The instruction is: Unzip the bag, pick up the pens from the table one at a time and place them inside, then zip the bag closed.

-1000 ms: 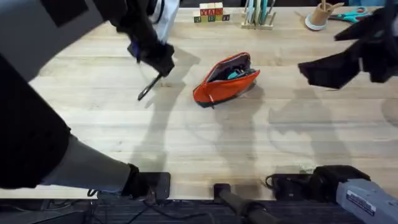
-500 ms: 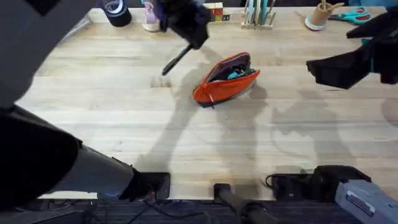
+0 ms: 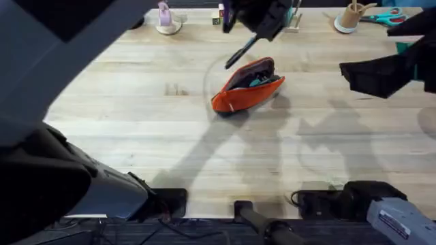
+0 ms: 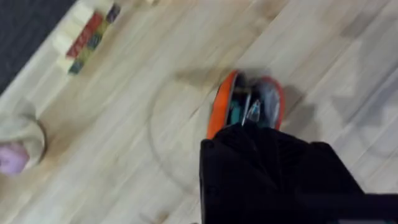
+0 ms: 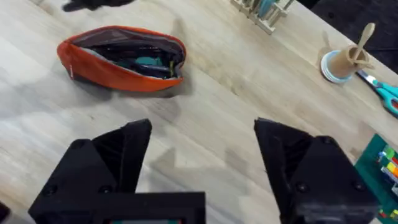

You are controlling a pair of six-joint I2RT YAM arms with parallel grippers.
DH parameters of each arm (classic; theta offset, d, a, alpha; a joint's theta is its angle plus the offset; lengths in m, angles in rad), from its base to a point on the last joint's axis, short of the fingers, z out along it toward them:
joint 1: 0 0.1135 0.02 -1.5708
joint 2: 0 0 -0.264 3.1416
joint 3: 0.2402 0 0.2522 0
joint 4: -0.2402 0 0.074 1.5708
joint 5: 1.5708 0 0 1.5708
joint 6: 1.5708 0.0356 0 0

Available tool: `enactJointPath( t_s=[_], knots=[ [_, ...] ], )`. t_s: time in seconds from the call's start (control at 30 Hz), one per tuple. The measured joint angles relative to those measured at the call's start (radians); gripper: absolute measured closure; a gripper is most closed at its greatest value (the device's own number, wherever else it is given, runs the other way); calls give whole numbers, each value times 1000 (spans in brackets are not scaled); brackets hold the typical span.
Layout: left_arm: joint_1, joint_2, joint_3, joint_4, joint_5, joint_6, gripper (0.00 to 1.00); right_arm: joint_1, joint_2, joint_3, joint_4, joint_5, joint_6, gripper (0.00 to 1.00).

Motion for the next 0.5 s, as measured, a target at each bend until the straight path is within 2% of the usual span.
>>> enactJointPath(
  t_s=[0.2,0.5],
  knots=[
    [-41,2,0,62,22,-4,959,4,0,0,0,0,-2,4],
    [-47,93,0,70,84,-20,959,8,0,0,0,0,-3,3]
  ],
)
